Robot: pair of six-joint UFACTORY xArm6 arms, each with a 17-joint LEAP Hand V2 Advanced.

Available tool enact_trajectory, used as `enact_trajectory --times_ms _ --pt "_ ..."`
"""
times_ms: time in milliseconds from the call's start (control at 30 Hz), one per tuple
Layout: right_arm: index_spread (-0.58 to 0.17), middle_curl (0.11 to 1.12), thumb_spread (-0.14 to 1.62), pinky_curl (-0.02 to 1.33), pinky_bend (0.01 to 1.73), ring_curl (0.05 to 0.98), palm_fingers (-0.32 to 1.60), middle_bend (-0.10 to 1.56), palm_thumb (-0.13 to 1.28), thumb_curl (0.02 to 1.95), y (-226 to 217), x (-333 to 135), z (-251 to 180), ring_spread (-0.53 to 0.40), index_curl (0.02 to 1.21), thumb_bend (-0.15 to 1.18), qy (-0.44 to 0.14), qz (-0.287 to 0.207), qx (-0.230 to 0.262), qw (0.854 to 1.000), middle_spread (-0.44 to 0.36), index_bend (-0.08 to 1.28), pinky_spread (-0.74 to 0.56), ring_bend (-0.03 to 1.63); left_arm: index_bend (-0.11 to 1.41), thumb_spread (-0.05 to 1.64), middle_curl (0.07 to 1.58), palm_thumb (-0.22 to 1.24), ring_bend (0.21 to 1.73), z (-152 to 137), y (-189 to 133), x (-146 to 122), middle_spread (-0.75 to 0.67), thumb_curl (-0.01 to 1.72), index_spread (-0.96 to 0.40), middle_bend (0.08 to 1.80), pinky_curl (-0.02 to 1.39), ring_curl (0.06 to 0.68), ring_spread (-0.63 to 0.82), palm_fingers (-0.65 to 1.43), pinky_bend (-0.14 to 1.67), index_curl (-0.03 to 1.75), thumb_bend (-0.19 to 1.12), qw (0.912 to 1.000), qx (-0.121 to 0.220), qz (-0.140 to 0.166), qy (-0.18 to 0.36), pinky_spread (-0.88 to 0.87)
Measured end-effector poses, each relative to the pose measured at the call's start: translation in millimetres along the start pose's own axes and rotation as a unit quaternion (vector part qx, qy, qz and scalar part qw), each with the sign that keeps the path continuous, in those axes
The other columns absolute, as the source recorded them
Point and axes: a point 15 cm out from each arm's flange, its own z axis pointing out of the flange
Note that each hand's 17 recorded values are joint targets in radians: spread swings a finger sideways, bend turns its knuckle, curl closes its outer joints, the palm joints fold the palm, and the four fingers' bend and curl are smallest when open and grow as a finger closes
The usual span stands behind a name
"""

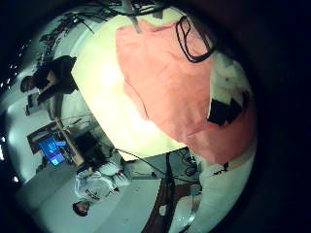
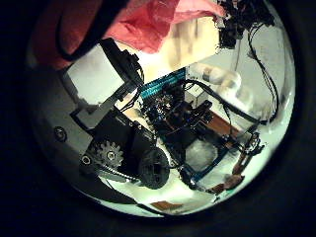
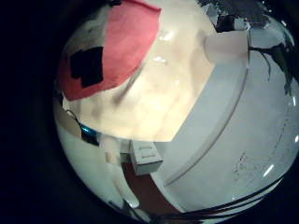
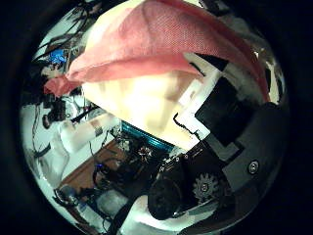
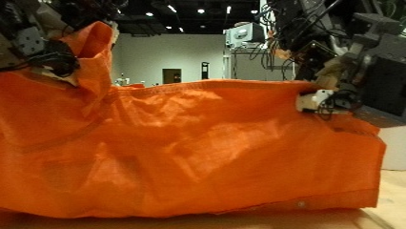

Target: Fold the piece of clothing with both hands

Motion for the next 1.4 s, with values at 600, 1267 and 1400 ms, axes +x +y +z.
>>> enact_trajectory --times_ms 600,1267,1400 --pt "-0.274 0.85 1.28 1.07 1.07 0.807 1.01 1.27 1.09 0.64 -169 32 28 -0.247 0.91 -0.02 -0.008 0.028 -0.036 0.999 -0.152 1.06 -0.29 1.30 0.17 1.00 1.22 0.82 1.34 10 -152 -87 -0.65 0.72 -0.44 0.80 0.62 0.533 -0.46 0.90 1.12 1.62 -0.03 0.9962 0.050 -0.066 -0.026 -0.66" --pt "-0.351 0.68 1.59 0.89 0.84 0.651 0.22 0.79 0.75 0.32 -287 108 14 -0.253 0.63 0.00 -0.005 0.109 0.175 0.978 -0.127 0.32 -0.40 1.19 0.10 1.15 0.68 0.55 0.74 4 -260 -157 0.14 0.46 0.02 0.16 0.48 0.313 0.26 -0.17 0.59 0.83 -0.02 0.9571 0.233 -0.172 -0.011 0.16" --pt "-0.354 0.66 1.59 0.82 0.63 0.586 0.15 0.79 0.74 0.29 -264 124 -4 -0.215 0.62 0.00 -0.002 0.121 0.190 0.974 -0.115 0.42 -0.26 1.03 0.11 1.16 0.59 0.53 0.67 -9 -249 -163 0.28 0.43 0.10 0.15 0.42 0.275 0.39 -0.17 0.52 0.70 -0.02 0.9504 0.250 -0.185 -0.013 0.35"
